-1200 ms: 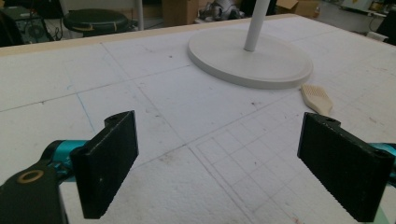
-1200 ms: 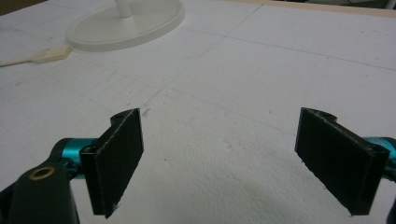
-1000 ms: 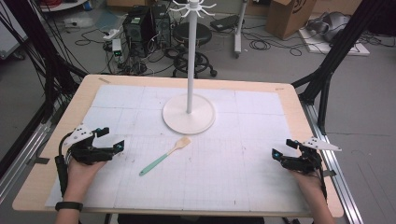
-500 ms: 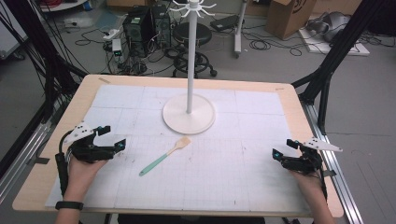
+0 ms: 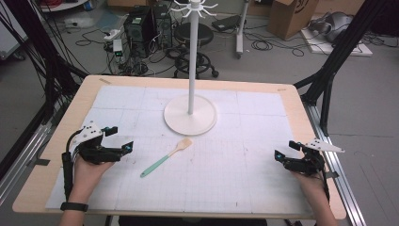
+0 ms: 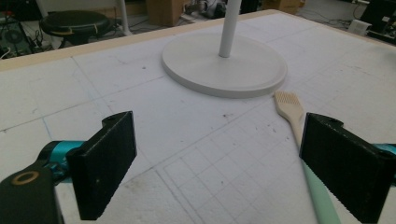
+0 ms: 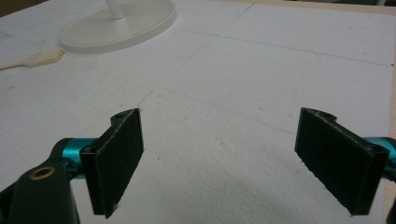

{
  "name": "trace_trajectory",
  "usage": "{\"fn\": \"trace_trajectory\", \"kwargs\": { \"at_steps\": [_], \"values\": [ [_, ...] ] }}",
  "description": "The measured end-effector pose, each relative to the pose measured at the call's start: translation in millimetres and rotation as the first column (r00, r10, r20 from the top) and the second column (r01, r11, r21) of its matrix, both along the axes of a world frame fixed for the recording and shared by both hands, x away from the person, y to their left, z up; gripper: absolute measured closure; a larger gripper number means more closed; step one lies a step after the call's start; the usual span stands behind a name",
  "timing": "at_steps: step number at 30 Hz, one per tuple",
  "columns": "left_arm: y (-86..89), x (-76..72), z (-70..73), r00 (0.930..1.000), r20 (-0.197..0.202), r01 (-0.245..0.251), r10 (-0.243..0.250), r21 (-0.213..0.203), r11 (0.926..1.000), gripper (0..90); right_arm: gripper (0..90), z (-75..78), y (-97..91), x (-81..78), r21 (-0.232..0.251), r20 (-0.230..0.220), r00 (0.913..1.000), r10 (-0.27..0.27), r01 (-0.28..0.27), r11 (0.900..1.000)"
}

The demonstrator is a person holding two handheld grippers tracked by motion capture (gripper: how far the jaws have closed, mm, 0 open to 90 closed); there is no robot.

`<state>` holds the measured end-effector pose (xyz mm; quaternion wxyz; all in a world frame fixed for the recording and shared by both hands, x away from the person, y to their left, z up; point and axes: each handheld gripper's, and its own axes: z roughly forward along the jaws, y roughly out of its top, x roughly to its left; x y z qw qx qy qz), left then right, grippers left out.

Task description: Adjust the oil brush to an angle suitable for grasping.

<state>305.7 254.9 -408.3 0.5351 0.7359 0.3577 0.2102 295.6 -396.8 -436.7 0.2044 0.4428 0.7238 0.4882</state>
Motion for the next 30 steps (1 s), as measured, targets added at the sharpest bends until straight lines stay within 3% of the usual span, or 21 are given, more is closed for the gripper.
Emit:
{"fn": "trace_trajectory", "kwargs": {
  "at_steps": [6, 23, 30],
  "values": [
    [-12.8, -0.9, 1.4, 0.9995, 0.012, 0.028, -0.029, 0.016, 0.9995, 12.7, 14.3, 0.1, -0.6, -0.1, 0.002, -0.003, 1.0000, -0.002, 0.002, 1.0000],
    [-59.1, 4.9, -6.3, 0.9921, -0.052, 0.118, -0.114, 0.068, 0.9907, 12.7, 14.3, -0.2, 0.2, 0.4, 0.000, -0.004, 1.0000, 0.001, -0.001, 1.0000],
    [-83.4, 7.8, -13.0, 0.9908, -0.068, 0.123, -0.117, 0.091, 0.9883, 12.7, 14.3, 0.1, 0.6, 0.0, 0.002, -0.007, 1.0000, 0.001, -0.001, 1.0000]
  ]
}}
